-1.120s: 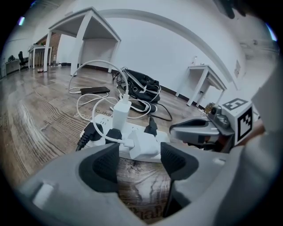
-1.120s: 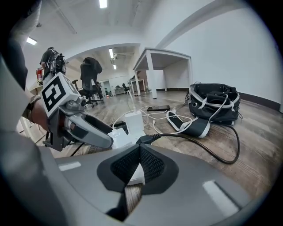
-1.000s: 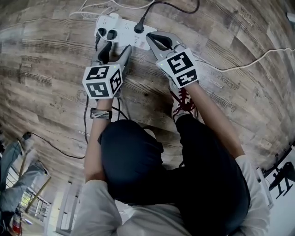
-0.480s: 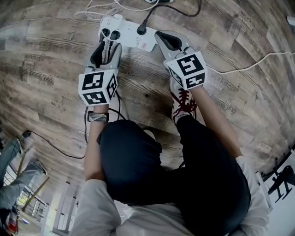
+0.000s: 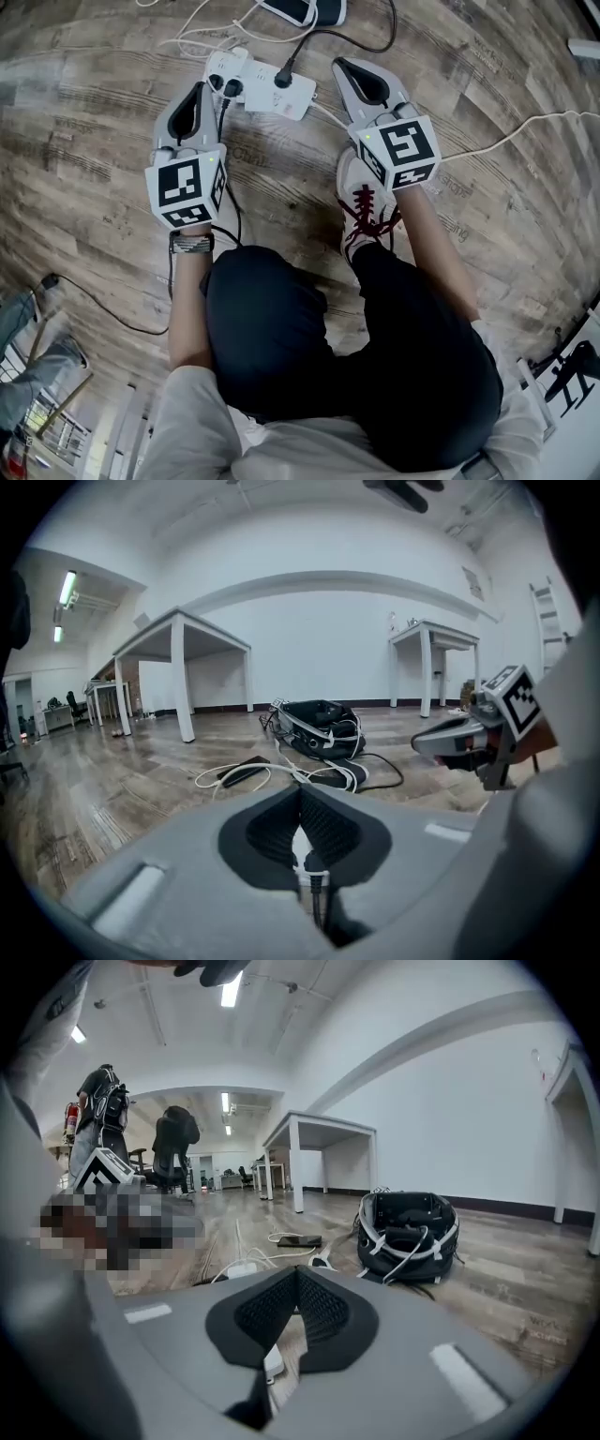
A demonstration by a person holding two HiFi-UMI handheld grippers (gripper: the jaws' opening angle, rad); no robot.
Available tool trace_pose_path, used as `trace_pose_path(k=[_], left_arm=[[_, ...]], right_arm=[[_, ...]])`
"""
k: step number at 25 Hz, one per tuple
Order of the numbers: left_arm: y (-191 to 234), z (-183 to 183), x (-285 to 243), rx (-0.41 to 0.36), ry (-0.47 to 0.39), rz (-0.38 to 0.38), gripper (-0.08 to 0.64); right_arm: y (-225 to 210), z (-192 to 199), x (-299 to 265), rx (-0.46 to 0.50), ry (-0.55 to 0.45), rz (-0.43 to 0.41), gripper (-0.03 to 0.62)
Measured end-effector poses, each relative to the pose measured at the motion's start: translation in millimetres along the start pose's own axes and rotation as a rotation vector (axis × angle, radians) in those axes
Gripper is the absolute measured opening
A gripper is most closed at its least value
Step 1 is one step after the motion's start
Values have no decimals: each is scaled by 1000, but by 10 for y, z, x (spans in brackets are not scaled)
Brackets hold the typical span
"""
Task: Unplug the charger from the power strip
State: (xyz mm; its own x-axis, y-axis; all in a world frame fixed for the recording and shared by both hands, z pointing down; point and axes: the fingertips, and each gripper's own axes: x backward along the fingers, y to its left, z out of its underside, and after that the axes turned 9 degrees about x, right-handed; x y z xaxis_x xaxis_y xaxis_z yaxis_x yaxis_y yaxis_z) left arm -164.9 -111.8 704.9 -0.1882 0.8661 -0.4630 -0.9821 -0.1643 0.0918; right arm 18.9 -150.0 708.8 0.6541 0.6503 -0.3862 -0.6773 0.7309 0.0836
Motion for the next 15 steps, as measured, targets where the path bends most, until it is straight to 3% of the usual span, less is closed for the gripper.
trace_pose_path(k=[8, 15], left_arm=[[125, -561, 118, -40, -102, -26, 5], [30, -1269, 207, -140, -175, -9, 5]], right_arm=[[-170, -731, 193, 110, -98, 35, 2], [-492, -1542, 454, 154, -183, 71, 2]])
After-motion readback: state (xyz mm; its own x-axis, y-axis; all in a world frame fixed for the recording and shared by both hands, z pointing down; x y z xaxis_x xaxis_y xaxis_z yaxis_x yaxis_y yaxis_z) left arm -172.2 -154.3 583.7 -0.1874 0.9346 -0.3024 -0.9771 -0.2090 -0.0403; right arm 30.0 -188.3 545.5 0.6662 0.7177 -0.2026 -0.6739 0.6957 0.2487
